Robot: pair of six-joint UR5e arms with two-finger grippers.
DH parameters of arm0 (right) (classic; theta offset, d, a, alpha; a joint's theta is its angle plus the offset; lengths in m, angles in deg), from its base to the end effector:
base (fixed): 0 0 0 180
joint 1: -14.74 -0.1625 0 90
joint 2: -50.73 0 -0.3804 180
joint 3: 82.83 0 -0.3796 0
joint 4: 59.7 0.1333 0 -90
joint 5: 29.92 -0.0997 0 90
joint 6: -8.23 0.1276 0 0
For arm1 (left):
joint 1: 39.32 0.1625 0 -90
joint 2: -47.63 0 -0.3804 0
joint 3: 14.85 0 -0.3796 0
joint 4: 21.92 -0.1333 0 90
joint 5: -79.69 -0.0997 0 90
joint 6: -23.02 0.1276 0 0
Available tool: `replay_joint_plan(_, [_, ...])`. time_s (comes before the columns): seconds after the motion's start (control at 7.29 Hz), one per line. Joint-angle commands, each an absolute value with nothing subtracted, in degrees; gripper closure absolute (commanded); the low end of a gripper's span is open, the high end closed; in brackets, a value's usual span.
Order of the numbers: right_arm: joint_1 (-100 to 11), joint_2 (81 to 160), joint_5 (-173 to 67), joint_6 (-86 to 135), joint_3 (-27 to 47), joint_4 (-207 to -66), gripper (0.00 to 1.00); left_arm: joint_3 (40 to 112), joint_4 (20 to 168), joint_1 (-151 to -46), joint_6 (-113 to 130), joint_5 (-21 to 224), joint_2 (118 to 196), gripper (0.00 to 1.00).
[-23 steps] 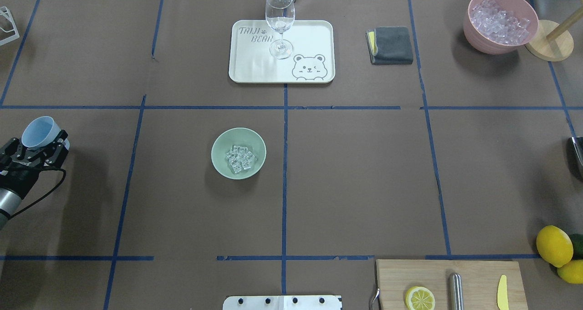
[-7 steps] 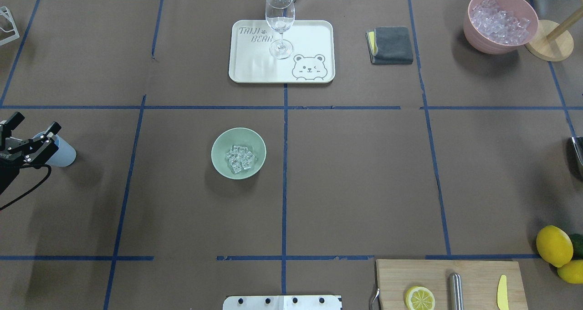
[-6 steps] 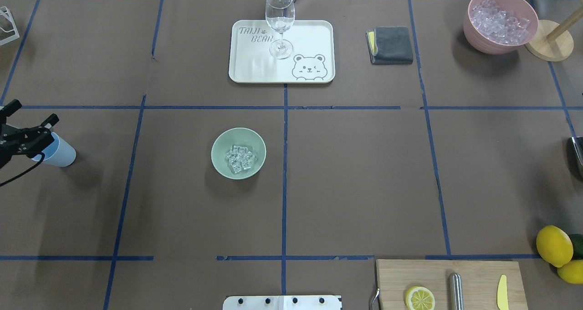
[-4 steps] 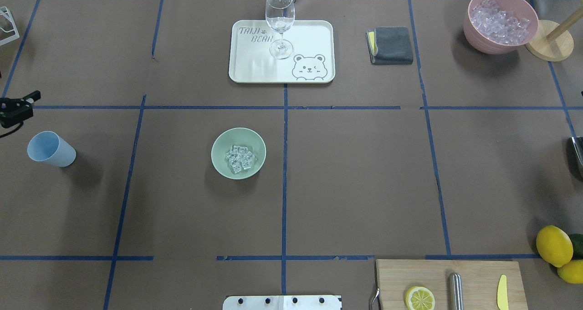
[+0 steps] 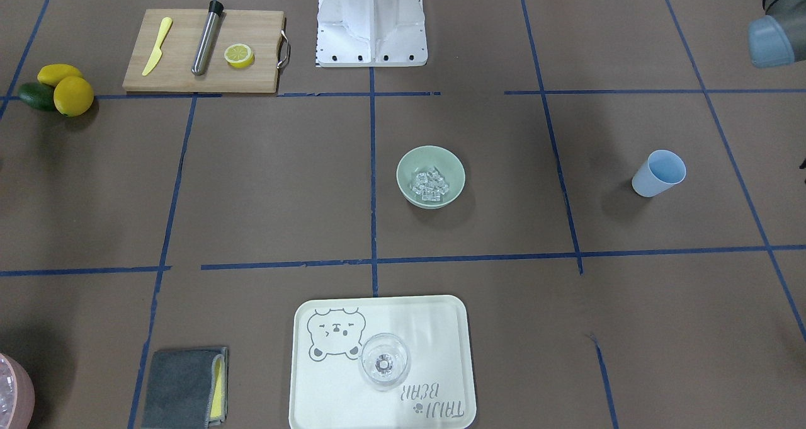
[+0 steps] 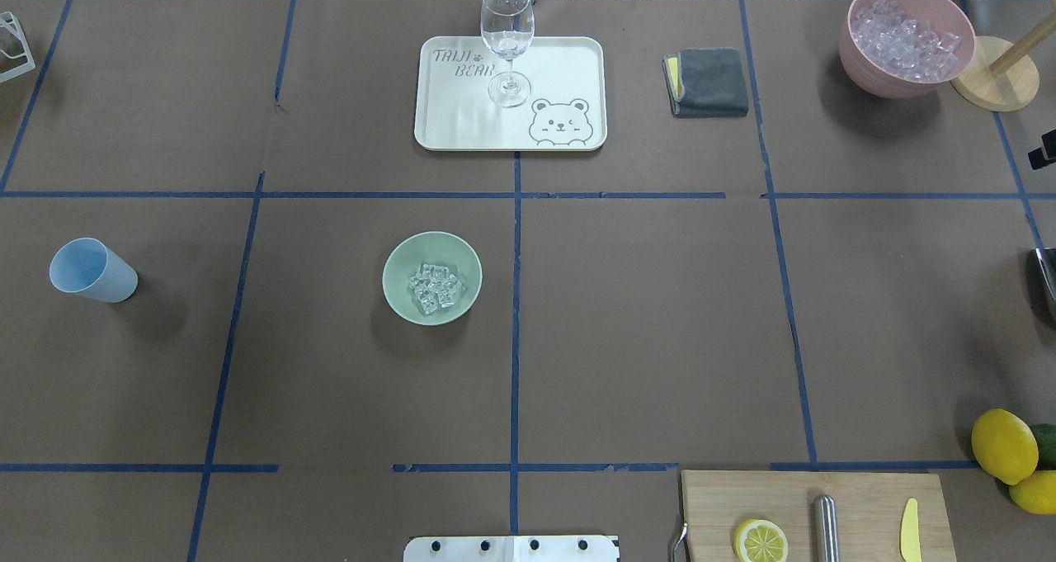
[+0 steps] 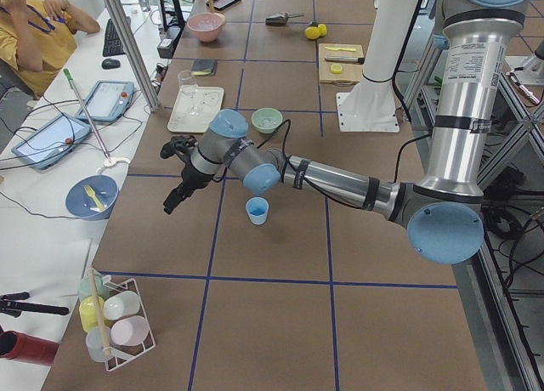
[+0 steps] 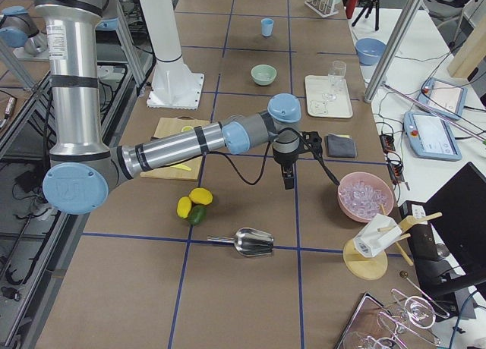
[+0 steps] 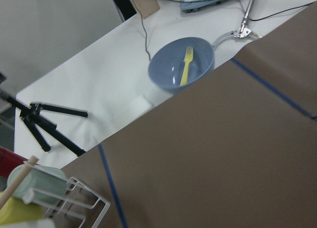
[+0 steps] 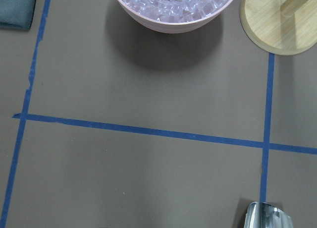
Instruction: Pour ice into bowl
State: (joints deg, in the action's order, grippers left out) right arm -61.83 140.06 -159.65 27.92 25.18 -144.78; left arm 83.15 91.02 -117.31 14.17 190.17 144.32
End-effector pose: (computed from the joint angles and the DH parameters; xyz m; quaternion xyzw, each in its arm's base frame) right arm -0.0646 -0.4932 0.4713 0.0895 -0.3736 -0.0191 0.9230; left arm 0.0305 -0.5696 0.4778 0.2817 0.2229 0.0830 0.9296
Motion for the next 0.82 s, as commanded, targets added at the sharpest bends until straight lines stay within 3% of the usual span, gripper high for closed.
replay_joint_plan(0.0, [-56.3, 138.9, -159.6, 36.6, 29.8, -144.7, 0.00, 81.9, 78.6, -124.0, 16.5, 211.6, 144.3, 0.00])
replay_joint_plan(0.27, [-47.2, 129.7, -159.1, 46.5, 30.5, -144.7, 0.00, 82.1, 78.8, -124.7, 18.2, 218.2, 136.9, 0.00])
replay_joint_plan(0.69, [-34.3, 117.9, -152.5, 66.5, 31.7, -145.7, 0.00, 81.8, 78.7, -125.5, 24.9, 218.0, 135.9, 0.00])
